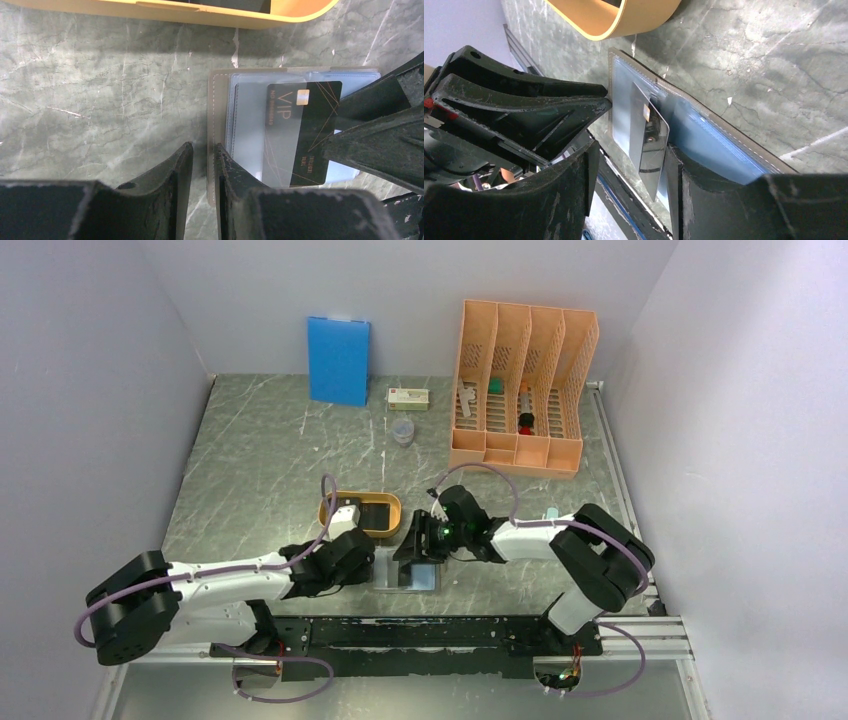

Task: Put the credit cards into the card holder
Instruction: Insert the credit card into the card holder.

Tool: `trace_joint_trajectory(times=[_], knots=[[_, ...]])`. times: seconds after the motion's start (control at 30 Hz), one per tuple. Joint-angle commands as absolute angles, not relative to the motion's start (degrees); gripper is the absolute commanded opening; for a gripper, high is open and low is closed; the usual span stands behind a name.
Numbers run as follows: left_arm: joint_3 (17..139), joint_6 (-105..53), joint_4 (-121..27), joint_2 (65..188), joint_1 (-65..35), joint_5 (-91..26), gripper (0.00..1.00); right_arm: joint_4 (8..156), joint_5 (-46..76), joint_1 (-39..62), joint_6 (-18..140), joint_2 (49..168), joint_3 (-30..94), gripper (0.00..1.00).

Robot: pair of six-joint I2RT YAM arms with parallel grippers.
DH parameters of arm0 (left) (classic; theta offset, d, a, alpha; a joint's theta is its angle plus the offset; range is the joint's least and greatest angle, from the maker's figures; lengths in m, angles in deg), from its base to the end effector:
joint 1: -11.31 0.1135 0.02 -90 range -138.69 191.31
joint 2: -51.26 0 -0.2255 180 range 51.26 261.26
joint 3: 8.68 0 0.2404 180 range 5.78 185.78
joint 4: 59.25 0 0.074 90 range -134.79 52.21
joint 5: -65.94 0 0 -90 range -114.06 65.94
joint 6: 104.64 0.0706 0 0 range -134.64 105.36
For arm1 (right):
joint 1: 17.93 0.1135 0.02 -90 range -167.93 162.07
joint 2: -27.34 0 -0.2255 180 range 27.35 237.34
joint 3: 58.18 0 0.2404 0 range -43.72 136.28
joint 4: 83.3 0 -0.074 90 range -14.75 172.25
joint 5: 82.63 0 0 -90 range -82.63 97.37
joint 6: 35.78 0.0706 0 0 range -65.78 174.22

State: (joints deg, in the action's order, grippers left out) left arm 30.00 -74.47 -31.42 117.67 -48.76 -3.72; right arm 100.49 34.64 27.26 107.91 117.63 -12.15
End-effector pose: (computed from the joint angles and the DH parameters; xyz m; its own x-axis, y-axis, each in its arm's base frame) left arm 0.1320 -0.1800 0.0927 -0.8245 -0.1925 -0.5321 0.0033 0.9386 -0.3449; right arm 0.1866 0.2337 0.0825 -0.9770 0.0329 -0.2108 -0.1503 0.5956 0.7891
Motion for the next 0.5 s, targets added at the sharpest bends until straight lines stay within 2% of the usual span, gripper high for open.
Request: trace_joint_trajectory(times=[0.0, 0.13, 0.47], knots=[[27.93, -74.76, -30.19, 117.65, -48.72, -6.40, 0.29, 95.35, 33.12, 27.70, 106.03, 118.05, -10.36, 0.54], [27.41, -74.58, -31.44, 117.53, -48.76, -7.36, 0.28, 95.04, 33.24, 28.94, 106.78, 119.64, -9.10, 0.53], [26.48, -74.53, -32.62, 116.90, -48.72, -8.08, 0.25, 99.12, 34.80, 31.23, 111.06, 122.98, -7.75, 0.44]])
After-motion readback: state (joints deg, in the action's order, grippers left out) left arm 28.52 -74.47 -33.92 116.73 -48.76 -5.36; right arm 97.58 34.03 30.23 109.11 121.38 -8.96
